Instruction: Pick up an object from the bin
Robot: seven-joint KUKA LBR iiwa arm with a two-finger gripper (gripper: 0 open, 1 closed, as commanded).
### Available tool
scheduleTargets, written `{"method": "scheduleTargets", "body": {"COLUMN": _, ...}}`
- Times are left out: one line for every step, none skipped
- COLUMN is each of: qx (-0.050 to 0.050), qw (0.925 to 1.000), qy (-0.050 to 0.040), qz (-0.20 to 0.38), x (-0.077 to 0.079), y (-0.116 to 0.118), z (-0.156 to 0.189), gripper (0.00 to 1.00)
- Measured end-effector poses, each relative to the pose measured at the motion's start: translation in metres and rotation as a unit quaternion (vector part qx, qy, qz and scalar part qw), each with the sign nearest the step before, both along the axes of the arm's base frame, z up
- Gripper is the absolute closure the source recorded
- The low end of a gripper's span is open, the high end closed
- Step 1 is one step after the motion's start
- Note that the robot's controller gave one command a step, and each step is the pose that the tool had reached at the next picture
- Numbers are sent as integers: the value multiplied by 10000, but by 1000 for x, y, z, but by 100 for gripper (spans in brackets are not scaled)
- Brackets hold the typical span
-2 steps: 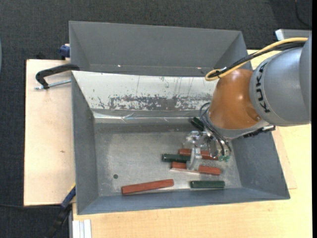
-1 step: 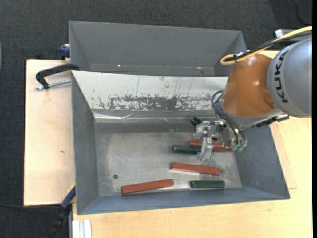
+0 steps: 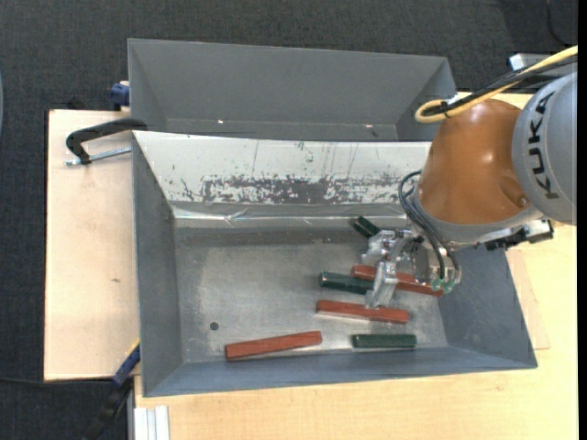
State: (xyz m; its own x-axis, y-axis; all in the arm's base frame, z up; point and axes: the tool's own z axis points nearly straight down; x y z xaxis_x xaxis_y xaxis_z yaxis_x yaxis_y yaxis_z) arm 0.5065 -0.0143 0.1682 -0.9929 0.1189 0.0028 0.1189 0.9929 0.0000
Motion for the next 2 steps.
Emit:
{"method": "scheduleTargets", "body": {"qx": 9, "qw": 10000, "qy": 27, "qz": 11, "x": -9, "y": 7, "z": 12, "gripper": 100}}
{"method": "scheduleTargets", "body": {"qx": -16, "qw": 9984, "qy": -72, "qz": 559, "x": 17, "y": -12, "z": 45, "gripper": 100}}
